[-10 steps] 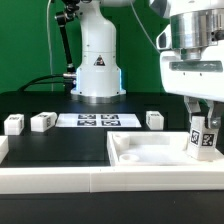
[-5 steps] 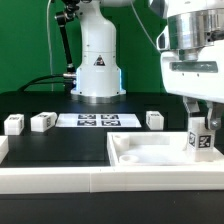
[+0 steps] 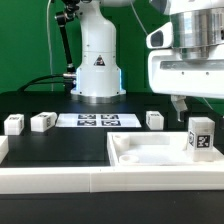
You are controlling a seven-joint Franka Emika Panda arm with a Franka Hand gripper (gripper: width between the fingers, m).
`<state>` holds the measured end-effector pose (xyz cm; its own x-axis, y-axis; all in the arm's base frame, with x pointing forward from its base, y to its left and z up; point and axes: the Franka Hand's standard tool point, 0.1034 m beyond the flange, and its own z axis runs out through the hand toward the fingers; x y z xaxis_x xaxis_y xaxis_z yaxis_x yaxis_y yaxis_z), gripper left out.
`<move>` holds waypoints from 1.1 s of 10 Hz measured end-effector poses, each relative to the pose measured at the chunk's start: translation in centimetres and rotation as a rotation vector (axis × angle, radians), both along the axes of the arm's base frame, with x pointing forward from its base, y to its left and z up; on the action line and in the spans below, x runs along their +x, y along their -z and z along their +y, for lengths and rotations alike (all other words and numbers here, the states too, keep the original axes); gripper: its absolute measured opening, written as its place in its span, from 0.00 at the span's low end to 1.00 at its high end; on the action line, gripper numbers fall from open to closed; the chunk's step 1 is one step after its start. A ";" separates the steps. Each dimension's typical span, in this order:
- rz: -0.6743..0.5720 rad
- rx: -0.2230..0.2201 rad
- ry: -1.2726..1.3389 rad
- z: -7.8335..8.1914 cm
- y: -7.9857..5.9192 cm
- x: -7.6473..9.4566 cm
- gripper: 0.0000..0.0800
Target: Assemble square table
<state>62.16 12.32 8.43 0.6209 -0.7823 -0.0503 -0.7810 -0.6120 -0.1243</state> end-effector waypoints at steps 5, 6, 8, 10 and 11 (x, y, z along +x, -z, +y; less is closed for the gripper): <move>-0.026 -0.082 -0.382 -0.1 0.1 -0.2 0.81; -0.034 -0.096 -0.488 -0.1 0.1 -0.1 0.81; -0.049 -0.111 -0.668 -0.2 0.1 -0.1 0.81; -0.062 -0.120 -0.824 -0.4 0.1 -0.1 0.81; -0.070 -0.125 -0.927 -0.6 0.1 0.0 0.81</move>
Offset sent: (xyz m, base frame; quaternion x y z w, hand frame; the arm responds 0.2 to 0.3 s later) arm 0.0051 -0.0079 -0.0010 -0.0820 0.0464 -0.2971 0.9502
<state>62.11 11.73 8.33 0.9977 0.0289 0.0620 0.0317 -0.9985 -0.0436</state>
